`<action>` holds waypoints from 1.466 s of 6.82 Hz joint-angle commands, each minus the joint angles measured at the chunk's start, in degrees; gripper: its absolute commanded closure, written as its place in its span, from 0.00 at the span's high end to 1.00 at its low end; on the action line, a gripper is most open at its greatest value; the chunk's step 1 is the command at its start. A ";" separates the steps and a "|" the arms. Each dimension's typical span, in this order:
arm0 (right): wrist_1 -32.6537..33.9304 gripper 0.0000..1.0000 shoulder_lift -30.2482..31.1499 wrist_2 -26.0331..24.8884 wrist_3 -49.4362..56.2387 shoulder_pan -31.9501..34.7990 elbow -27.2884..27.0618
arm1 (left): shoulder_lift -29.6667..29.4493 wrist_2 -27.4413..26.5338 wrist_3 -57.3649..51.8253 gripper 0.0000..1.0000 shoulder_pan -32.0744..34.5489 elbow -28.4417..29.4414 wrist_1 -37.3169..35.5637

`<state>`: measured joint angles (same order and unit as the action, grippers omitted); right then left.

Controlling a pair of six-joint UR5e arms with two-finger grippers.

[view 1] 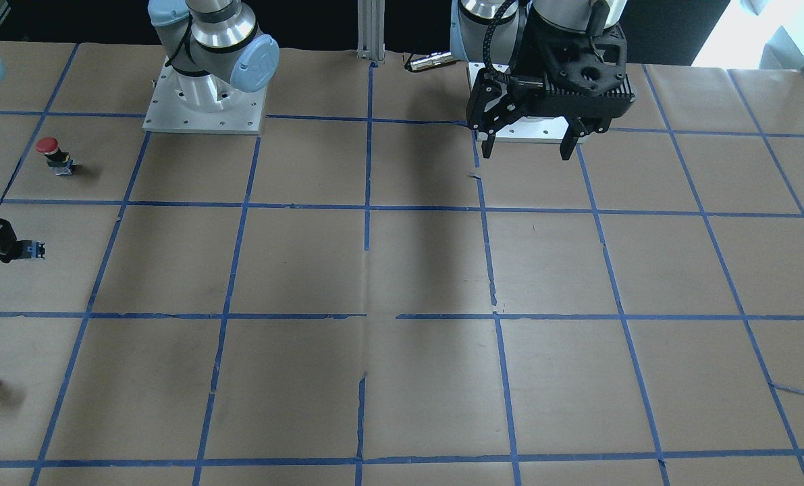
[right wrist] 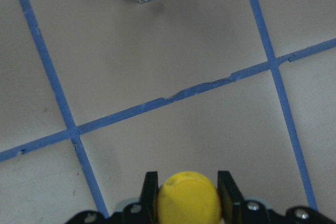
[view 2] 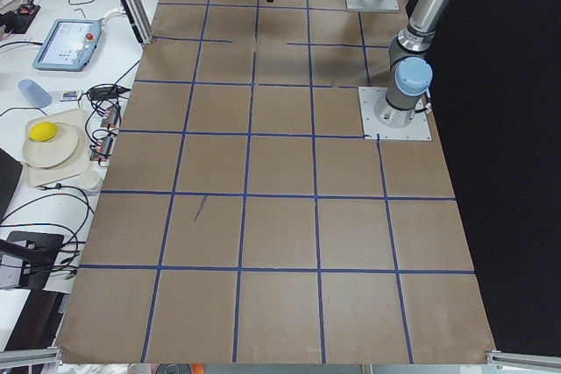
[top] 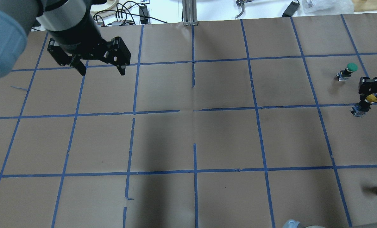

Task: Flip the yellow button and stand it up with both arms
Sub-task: 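Carry the button with the right gripper toward the green button, cap up, then lower the button upright onto the table with the right gripper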

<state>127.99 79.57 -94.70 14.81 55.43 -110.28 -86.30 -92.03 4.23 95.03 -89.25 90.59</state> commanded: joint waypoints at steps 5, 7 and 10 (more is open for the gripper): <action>31.80 0.09 -1.70 -4.44 2.24 -0.15 -16.27 | 3.07 -0.17 0.25 1.00 -3.36 -5.67 -6.48; 31.80 0.10 -1.70 -3.83 6.86 -2.68 -16.72 | 3.42 -0.25 0.25 1.00 -3.36 -5.76 -6.48; 31.62 0.17 -0.83 -2.95 9.45 -4.20 -17.51 | 3.78 -0.43 0.17 1.00 -3.27 -5.76 -6.39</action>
<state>159.65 78.18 -98.18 23.78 51.44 -127.30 -82.50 -92.36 4.50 91.72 -95.02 84.19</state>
